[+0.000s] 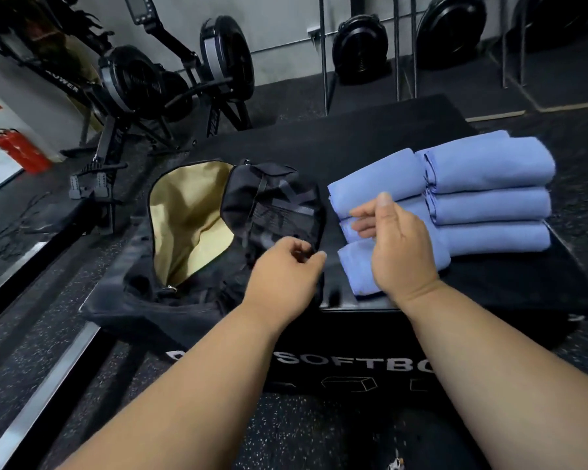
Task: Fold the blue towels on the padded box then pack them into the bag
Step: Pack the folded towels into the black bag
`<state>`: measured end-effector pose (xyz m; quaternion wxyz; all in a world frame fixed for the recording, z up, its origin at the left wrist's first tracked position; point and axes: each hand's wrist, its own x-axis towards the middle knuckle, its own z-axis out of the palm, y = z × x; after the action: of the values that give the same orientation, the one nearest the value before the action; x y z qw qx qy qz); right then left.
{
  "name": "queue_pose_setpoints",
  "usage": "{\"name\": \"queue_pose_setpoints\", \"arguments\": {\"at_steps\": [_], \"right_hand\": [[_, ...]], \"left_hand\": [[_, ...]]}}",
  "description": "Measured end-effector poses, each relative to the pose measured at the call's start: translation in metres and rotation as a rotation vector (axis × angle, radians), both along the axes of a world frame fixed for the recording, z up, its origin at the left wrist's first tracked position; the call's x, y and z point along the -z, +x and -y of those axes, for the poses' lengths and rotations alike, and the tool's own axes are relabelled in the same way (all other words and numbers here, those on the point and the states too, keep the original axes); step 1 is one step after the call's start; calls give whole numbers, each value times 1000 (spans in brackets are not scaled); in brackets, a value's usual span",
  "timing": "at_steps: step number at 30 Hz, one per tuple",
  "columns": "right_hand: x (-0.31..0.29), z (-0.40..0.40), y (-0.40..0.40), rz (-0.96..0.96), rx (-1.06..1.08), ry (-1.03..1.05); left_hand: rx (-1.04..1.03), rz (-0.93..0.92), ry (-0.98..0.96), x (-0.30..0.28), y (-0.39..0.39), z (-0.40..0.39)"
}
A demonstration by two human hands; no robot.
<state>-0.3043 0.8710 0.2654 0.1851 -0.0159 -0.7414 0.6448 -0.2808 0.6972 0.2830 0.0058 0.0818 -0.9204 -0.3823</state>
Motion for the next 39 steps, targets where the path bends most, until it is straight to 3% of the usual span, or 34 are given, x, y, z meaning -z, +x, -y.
{"name": "queue_pose_setpoints", "arguments": {"at_steps": [2, 5, 14, 24, 27, 31, 35, 39], "right_hand": [[1, -11, -1, 29, 28, 0], [2, -23, -2, 123, 21, 66], [4, -36, -7, 270, -5, 105], [3, -36, -7, 301, -34, 42], [1, -32, -6, 270, -130, 114], [-2, -17, -3, 87, -280, 423], [-12, 0, 7, 56, -536, 453], [-24, 23, 18, 138, -828, 306]], "left_hand": [[22, 140, 117, 15, -7, -21], [53, 227, 136, 20, -14, -45], [-54, 314, 104, 25, -32, -68], [-5, 366, 122, 14, -28, -60], [8, 322, 296, 7, -14, -47], [29, 261, 666, -7, 1, -13], [92, 180, 685, -29, 13, 39], [172, 120, 695, -47, 24, 82]]}}
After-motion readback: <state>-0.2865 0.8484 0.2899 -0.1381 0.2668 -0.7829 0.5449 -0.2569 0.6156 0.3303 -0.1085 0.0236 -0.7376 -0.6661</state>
